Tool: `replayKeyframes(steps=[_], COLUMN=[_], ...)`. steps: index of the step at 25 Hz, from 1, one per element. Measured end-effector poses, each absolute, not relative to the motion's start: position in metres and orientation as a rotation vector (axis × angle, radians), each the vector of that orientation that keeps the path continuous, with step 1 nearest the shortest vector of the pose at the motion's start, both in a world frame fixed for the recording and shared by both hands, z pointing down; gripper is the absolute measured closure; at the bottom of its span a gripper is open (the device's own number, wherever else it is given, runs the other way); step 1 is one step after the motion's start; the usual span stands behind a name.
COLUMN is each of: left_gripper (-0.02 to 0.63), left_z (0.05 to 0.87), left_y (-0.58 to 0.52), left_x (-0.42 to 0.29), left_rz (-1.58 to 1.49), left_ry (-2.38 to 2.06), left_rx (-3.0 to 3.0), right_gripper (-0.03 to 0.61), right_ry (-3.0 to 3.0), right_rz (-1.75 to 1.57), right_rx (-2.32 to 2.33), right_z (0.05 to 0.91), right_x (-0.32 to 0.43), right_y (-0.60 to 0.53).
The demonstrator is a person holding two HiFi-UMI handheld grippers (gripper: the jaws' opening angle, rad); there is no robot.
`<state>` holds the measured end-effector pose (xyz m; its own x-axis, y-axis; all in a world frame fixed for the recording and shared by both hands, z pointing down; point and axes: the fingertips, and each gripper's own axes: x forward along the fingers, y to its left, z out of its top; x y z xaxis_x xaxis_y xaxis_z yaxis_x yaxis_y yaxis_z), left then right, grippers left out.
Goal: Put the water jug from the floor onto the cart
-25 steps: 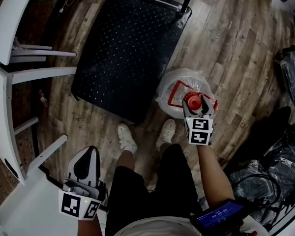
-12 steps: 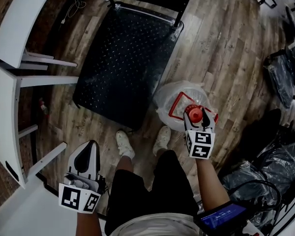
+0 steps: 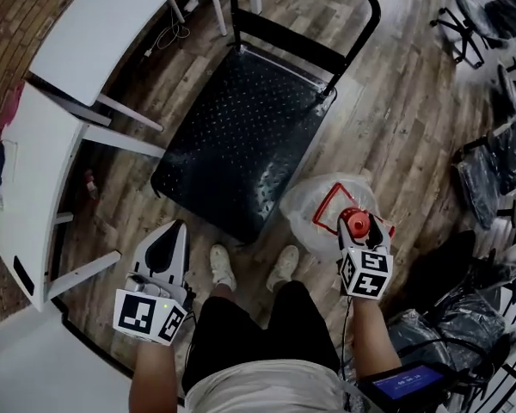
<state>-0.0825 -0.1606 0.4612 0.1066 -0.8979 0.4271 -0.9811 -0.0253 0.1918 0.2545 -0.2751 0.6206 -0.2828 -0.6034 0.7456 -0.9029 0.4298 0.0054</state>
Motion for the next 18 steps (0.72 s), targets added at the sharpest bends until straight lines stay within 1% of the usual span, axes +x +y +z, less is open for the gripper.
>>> replayKeyframes(steps=[8, 18], left_gripper=[0.614, 0.614], left_z=[0.444, 0.449], left_y=[-0.137, -0.065], left_x=[-0.138, -0.211], left_rz=[0.197, 0.167], left_ry=[-1.934, -2.081], left_rx=[1.884, 1.679], right_gripper=[0.270, 0.270], right_ry=[-2.106, -2.198], right_rz=[0.478, 0.445], right_rx=[1.165, 0.936], right_z=[0.570, 0.578], right_x=[0.185, 0.073], right_y=[-0.277, -0.266])
